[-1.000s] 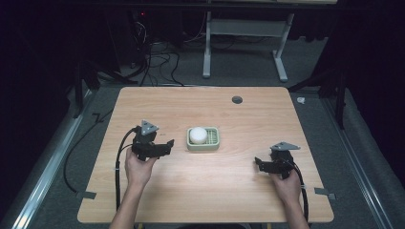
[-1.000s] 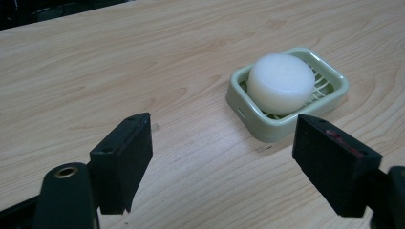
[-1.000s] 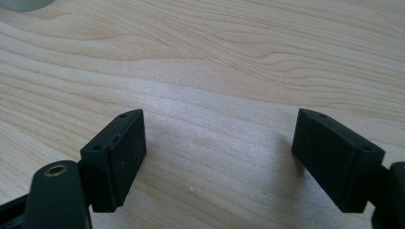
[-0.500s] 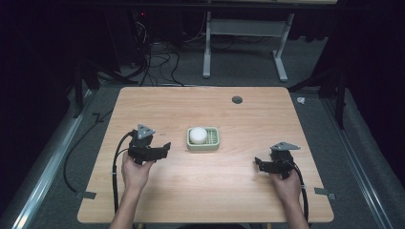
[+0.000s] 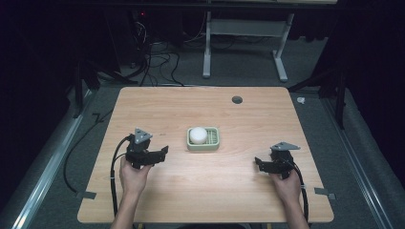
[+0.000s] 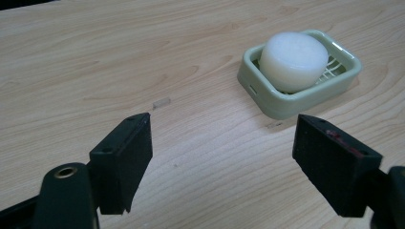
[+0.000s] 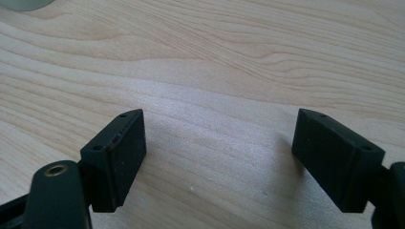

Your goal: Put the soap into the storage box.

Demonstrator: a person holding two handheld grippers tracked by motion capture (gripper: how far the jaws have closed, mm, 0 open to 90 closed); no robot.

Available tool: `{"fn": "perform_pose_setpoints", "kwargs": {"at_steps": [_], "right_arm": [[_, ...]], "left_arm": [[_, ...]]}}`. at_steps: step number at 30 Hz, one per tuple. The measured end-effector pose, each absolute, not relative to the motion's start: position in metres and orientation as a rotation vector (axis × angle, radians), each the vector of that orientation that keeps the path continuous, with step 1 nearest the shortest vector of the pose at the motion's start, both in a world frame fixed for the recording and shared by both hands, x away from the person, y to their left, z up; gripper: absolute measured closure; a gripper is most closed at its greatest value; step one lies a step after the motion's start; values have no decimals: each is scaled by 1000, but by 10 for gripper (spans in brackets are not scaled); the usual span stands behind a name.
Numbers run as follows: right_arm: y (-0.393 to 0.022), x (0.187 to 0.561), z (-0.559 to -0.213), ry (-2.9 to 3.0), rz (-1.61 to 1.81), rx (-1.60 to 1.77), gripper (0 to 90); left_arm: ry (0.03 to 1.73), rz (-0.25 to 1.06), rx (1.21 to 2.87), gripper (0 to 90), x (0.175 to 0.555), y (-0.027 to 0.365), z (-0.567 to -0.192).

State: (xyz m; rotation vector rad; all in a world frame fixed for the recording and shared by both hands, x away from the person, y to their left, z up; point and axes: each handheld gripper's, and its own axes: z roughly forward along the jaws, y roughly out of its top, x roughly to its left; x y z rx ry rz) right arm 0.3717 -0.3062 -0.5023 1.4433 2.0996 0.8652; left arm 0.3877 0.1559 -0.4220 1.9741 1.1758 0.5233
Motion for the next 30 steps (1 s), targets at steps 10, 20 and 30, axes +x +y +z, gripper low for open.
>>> {"fn": "perform_pose_setpoints", "kwargs": {"at_steps": [10,20,30], "right_arm": [[-306,372,-502,2101,864,1441,198],[-306,372,-502,2101,864,1441,198],[-306,372,-502,2100,864,1445,198]], "left_arm": [[1192,519,1975,219,384,159,-428],[1209,512,1980,219,380,162,-436],[1230,497,1989,218,377,164,-445]]}}
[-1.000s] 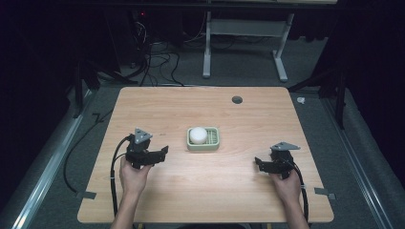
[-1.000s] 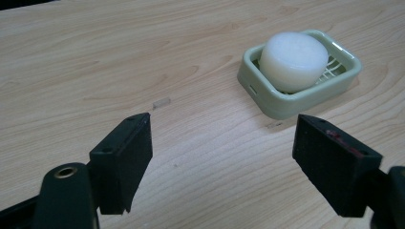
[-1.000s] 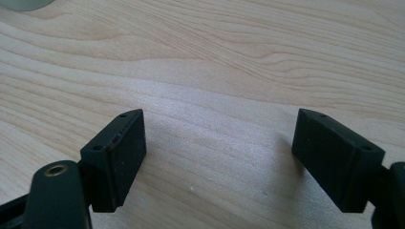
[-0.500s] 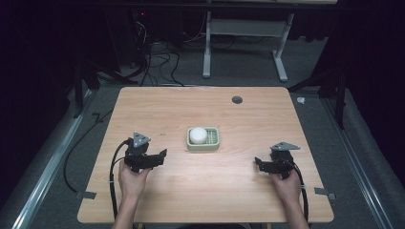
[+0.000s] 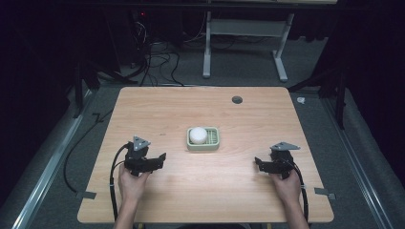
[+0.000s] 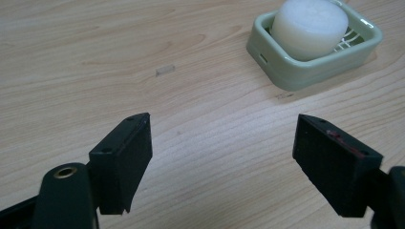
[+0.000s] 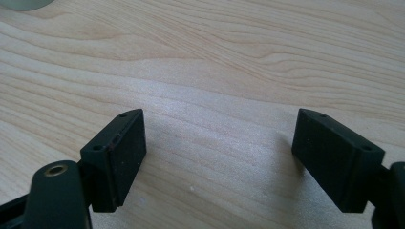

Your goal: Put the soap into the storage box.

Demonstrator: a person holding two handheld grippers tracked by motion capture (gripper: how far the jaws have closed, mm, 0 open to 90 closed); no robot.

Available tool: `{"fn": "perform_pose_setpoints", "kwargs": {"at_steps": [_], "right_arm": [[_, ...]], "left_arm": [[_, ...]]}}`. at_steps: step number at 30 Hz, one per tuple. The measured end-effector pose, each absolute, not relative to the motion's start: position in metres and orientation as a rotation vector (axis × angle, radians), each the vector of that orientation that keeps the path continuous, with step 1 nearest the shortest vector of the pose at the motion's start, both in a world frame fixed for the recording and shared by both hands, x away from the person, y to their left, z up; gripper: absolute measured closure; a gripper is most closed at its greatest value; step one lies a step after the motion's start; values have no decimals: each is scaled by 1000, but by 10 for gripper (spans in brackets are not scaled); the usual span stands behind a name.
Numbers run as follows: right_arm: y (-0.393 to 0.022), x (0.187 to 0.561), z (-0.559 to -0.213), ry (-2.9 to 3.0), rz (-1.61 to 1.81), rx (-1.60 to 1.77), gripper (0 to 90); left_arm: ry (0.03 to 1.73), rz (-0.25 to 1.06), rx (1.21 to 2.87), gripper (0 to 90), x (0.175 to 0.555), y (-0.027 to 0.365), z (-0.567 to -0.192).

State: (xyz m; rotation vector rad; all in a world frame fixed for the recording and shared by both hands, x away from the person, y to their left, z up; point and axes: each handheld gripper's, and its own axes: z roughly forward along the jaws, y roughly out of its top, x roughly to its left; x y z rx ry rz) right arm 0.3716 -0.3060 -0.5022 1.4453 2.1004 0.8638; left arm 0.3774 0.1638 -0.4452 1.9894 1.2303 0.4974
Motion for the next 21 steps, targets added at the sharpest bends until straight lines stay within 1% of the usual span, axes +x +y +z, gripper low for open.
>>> {"fn": "perform_pose_setpoints", "kwargs": {"at_steps": [21], "right_arm": [[-306,372,-502,2101,863,1443,198]], "left_arm": [[1278,483,2027,218,374,163,-470]]}}
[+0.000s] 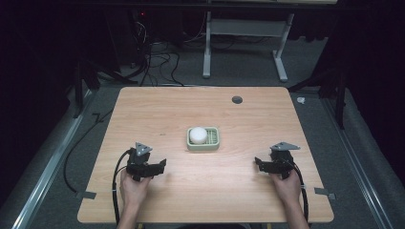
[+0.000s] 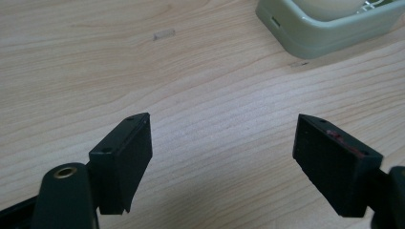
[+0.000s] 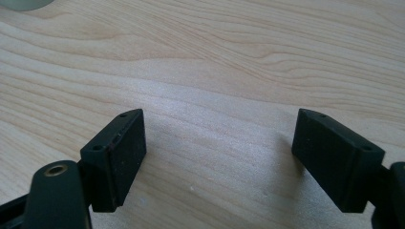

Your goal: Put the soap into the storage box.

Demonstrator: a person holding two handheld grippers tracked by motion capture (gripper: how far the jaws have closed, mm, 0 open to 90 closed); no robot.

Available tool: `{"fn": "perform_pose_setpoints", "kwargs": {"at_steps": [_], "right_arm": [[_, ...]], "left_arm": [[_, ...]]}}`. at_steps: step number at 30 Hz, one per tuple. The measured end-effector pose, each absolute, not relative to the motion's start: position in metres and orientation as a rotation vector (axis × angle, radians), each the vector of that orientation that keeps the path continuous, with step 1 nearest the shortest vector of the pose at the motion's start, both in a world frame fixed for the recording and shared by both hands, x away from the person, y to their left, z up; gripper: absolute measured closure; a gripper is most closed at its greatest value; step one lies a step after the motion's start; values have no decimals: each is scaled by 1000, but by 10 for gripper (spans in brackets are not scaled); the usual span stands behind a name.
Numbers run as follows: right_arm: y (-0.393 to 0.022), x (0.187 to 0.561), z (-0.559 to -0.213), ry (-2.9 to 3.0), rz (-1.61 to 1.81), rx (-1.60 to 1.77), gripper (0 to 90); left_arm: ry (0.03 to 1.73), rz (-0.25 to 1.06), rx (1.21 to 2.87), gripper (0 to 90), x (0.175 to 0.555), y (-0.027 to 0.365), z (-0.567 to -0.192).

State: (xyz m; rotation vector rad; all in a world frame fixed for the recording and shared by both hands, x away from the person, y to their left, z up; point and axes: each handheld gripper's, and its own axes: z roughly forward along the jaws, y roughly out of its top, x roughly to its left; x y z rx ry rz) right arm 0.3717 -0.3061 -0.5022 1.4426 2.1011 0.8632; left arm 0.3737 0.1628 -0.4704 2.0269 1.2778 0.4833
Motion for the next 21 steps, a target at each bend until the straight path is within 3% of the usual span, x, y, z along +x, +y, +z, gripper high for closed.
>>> {"fn": "perform_pose_setpoints", "kwargs": {"at_steps": [21], "right_arm": [[-306,372,-502,2101,864,1447,198]], "left_arm": [[1310,525,2090,213,375,157,-497]]}}
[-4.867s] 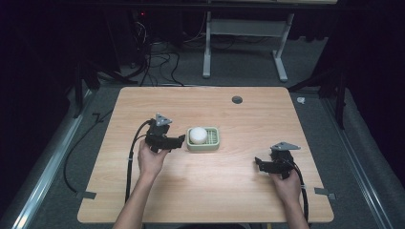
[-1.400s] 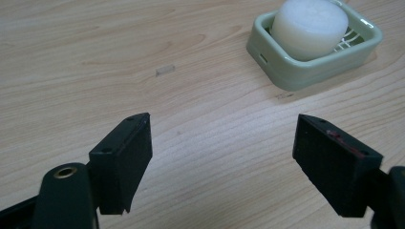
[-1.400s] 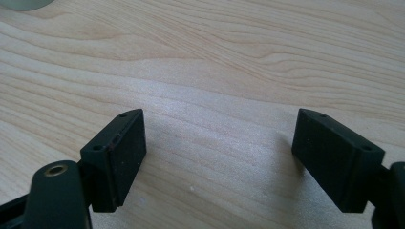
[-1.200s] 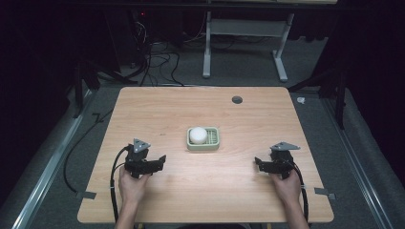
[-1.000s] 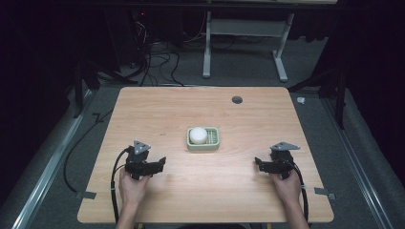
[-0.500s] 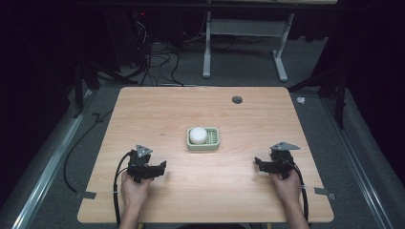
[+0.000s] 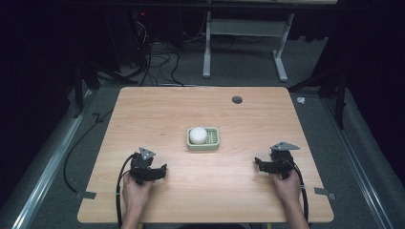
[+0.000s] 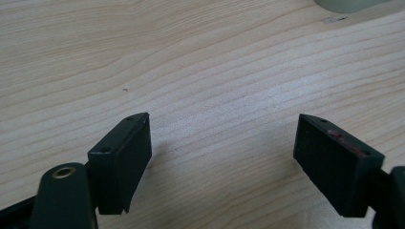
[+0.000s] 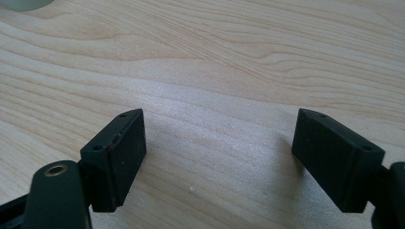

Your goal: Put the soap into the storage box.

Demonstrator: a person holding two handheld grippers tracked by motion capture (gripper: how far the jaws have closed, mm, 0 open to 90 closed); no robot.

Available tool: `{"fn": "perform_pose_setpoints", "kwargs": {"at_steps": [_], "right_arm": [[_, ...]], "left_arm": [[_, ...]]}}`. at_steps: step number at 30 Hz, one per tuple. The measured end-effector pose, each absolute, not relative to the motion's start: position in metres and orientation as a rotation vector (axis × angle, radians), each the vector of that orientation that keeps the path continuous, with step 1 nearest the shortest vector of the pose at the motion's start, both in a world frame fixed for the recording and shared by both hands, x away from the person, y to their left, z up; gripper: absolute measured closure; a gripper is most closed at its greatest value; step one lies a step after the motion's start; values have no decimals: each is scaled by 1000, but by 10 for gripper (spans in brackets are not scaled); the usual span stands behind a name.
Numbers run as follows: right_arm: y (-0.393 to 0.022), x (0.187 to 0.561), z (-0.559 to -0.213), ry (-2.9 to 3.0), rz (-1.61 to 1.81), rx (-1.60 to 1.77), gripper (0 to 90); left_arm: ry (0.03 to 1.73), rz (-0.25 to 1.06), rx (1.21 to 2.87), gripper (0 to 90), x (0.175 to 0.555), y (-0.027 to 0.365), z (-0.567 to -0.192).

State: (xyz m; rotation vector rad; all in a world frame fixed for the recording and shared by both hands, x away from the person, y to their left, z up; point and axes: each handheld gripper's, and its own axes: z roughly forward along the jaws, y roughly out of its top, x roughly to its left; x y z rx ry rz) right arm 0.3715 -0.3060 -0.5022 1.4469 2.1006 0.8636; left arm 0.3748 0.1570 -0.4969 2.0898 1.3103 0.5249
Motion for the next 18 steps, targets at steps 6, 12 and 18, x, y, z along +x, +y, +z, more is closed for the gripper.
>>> {"fn": "perform_pose_setpoints", "kwargs": {"at_steps": [6,12,18], "right_arm": [[-306,372,-502,2101,863,1444,198],[-306,372,-502,2101,863,1444,198],[-306,372,-502,2101,863,1444,198]], "left_arm": [[1293,547,2095,204,375,153,-500],[1271,537,2016,183,373,154,-508],[1281,539,2012,182,372,154,-508]]}}
